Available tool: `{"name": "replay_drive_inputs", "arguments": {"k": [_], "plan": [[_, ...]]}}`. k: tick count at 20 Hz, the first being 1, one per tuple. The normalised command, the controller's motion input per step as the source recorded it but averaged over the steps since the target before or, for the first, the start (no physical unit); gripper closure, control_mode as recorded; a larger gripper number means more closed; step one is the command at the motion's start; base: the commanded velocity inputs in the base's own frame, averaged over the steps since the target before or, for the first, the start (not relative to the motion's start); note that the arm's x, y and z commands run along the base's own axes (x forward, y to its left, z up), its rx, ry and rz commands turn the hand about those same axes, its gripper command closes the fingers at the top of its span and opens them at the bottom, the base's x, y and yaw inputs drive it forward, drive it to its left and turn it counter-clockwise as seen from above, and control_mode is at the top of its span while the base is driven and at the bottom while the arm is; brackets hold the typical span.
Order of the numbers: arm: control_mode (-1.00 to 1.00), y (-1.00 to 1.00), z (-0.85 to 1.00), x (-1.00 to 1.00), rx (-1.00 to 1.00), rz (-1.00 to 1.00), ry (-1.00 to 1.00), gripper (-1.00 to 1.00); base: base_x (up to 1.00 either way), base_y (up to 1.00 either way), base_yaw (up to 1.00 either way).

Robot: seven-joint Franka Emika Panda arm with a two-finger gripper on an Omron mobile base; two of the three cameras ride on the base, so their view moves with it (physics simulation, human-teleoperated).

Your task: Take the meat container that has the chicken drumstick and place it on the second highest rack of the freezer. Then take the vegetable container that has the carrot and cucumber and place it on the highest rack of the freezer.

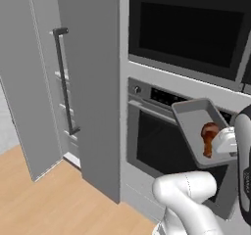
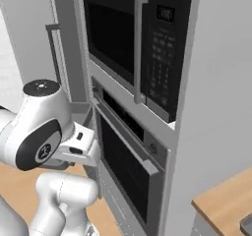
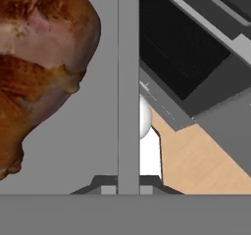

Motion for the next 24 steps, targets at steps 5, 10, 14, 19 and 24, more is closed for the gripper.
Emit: {"name": "replay_drive_inputs", "arguments": {"k": [5,10,14,19,24], "plan": [[1.0,0.0,0.0,0.0,0.0,0.0,0.0,1.0,0.98,1.0,0.0],[1.0,0.0,0.0,0.0,0.0,0.0,0.0,1.0,0.77,1.0,-0.03],[1.0,0.0,0.0,0.0,0.0,0.0,0.0,1.0,0.6,1.0,-0.19],[1.0,0.0,0.0,0.0,0.0,0.0,0.0,1.0,0.23,1.0,-0.39],[1.0,0.0,0.0,0.0,0.0,0.0,0.0,1.0,0.0,1.0,-0.53]]}}
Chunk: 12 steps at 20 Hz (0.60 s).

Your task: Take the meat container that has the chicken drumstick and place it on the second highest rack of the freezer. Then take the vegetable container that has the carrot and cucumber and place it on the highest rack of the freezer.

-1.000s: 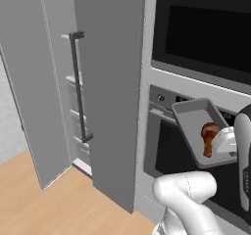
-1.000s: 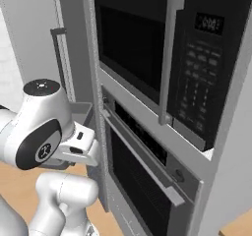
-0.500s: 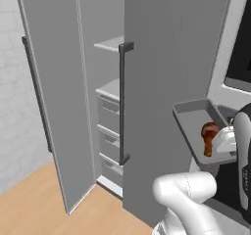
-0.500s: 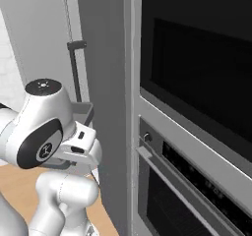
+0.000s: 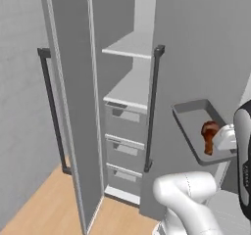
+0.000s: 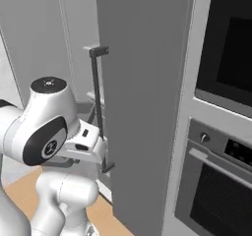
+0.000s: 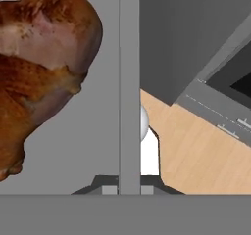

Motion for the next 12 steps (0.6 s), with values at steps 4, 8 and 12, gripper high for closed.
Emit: {"name": "replay_drive_inputs", "arguments": {"k": [4,8,12], "plan": [[1.0,0.0,0.0,0.0,0.0,0.0,0.0,1.0,0.0,1.0,-0.36],[1.0,0.0,0.0,0.0,0.0,0.0,0.0,1.0,0.22,0.61,-0.09],[1.0,0.0,0.0,0.0,0.0,0.0,0.0,1.0,0.39,0.01,-0.1]]}}
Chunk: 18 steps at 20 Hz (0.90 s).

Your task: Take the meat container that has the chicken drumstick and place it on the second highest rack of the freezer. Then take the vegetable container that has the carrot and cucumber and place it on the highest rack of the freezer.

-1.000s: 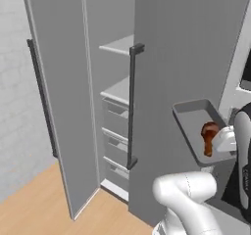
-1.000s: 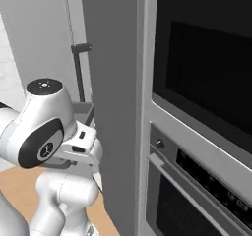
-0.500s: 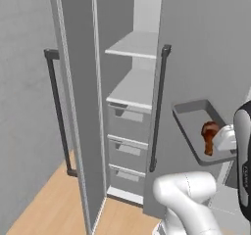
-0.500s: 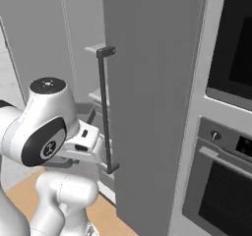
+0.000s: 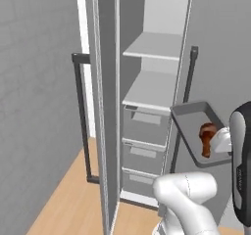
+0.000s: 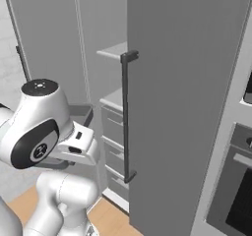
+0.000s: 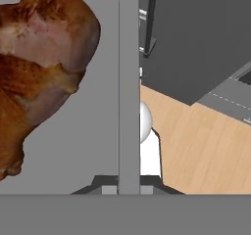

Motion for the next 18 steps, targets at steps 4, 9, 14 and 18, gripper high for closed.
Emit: {"name": "replay_drive_inputs", "arguments": {"k": [4,9,14,18], "plan": [[1.0,0.0,0.0,0.0,0.0,0.0,0.0,1.0,0.49,0.01,-0.13],[1.0,0.0,0.0,0.0,0.0,0.0,0.0,1.0,0.33,0.24,-0.12],[1.0,0.0,0.0,0.0,0.0,0.0,0.0,1.0,0.22,0.68,-0.17],[1.0,0.0,0.0,0.0,0.0,0.0,0.0,1.0,0.49,0.38,-0.2]]}}
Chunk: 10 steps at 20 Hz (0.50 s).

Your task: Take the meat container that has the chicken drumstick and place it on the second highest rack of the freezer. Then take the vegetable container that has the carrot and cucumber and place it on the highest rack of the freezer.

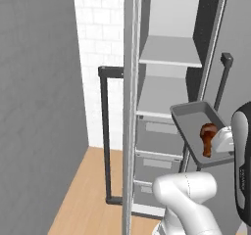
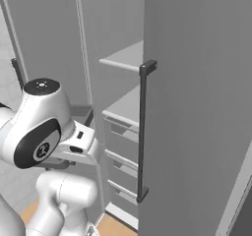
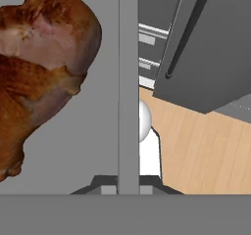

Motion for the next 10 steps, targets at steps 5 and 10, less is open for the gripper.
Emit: {"name": "replay_drive_inputs", "arguments": {"k": [5,10], "plan": [[1.0,0.0,0.0,0.0,0.0,0.0,0.0,1.0,0.58,0.03,-0.21],[1.0,0.0,0.0,0.0,0.0,0.0,0.0,1.0,0.4,0.01,-0.22]]}}
